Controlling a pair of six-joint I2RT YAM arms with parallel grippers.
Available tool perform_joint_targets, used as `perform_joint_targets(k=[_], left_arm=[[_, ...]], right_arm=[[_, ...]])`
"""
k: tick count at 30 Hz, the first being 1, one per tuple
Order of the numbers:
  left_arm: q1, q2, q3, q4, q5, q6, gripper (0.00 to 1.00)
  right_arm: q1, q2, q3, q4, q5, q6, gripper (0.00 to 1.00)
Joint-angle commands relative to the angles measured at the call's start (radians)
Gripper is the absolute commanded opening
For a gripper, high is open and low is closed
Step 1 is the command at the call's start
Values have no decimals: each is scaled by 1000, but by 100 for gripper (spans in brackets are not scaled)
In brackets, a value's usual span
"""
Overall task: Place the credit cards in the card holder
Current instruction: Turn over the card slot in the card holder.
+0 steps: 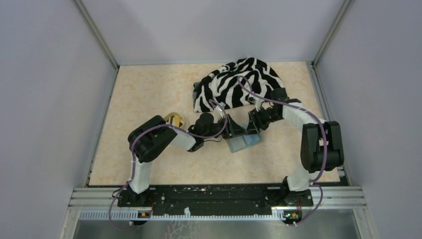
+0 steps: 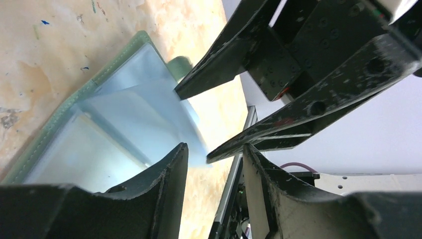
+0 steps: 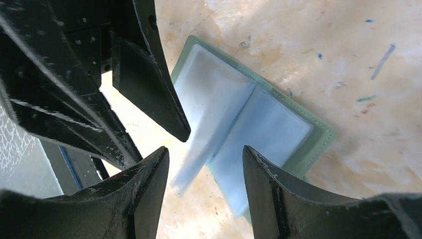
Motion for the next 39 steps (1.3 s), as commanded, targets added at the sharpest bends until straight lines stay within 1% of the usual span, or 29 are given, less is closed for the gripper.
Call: perform_joint_targets(k=[1, 9, 12, 13, 15, 17, 20, 23, 27, 30, 35, 36, 37, 39], left_arm=[[1, 66, 48, 5, 38, -12, 51], [1, 148, 134, -44, 46, -11, 51], [1, 169, 174, -89, 39, -4, 51], [1, 174, 186, -105, 35, -1, 50], [1, 176, 196, -137, 24, 6, 49], [1, 153, 184, -146, 0, 23, 48], [1, 86, 143, -175, -50, 78, 48], [1, 0, 93, -216, -104, 140, 48], [1, -116, 14, -273, -168, 215, 49], [1, -197, -62, -283, -205, 254, 49], [1, -355, -188, -325, -285, 315, 50], [1, -386, -210, -331, -300, 326, 51], [1, -418, -231, -336, -315, 341, 52], [1, -475, -268, -337, -334, 361, 54]], right_arm=[[-48, -79, 50, -3, -63, -11, 56], [-73, -92, 43, 10, -81, 3, 54], [-76, -91, 42, 14, -84, 11, 53], [-78, -90, 41, 17, -85, 16, 51], [-81, -83, 34, 29, -90, 29, 43], [-82, -63, 27, 39, -82, 39, 32], [-81, -12, 34, 28, -52, 46, 21], [-81, 36, 42, 16, -3, 42, 17], [-69, 66, 38, 18, 24, 39, 17], [-43, 76, 35, 19, 34, 32, 18], [10, 80, 31, 12, -12, 7, 21], [19, 84, 30, 13, -13, 6, 24], [28, 90, 30, 13, -13, 6, 29], [43, 107, 32, 11, -8, 6, 34]])
